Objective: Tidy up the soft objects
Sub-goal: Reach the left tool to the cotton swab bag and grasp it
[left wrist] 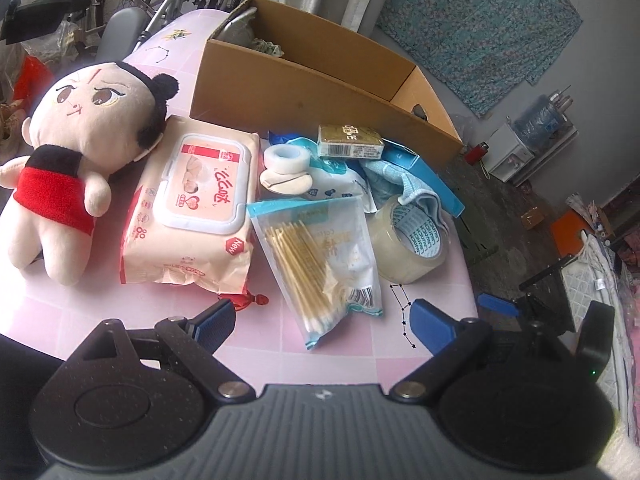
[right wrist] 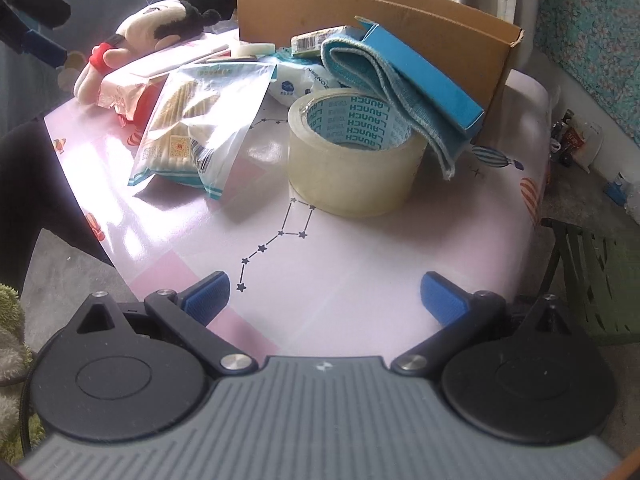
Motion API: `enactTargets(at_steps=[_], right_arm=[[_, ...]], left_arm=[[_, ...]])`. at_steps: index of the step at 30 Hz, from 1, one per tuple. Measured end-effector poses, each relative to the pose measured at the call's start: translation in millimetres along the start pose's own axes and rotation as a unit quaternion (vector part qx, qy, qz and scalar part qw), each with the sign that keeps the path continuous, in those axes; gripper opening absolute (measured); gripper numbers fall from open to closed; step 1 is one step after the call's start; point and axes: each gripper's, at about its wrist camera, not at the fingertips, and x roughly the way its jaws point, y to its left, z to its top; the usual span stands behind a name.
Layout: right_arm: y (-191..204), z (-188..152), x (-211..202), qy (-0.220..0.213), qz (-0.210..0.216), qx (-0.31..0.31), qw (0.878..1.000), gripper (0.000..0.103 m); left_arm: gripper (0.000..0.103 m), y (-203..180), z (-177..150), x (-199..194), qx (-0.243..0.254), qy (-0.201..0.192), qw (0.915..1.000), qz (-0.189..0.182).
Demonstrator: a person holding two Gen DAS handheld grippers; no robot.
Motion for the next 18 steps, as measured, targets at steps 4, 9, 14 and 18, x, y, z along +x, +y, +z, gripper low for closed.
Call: enactTargets(at_steps=[4, 9, 14, 18], right_arm=[[-1.0, 14.5, -45.4, -0.06, -0.052, 0.026, 0.996, 0.102], [-14.8, 30.4, -80.8, -0.122, -0.076, 0.12, 0.982, 0.102], [-17.2, 31.5, -78.4, -0.142, -0.063, 0.188, 0.97, 0.102], [-14.6, 29.3, -68.8, -0.148, -0.055, 0.212, 0.965, 0.102]], left_arm=[[0.086, -6.6, -4.3, 20.5, 0.012, 0.019, 0.9996, -0.018], [0.084, -13.9, -3.9, 45.1, 0.032, 0.02, 0.9992, -0.014], [0.082, -12.5, -1.7, 66.8, 0.033, 0.022, 0.9992, -0.007], [0.081, -9.7, -0.4, 82.8, 0.028, 0.024, 0.9993, 0.004]])
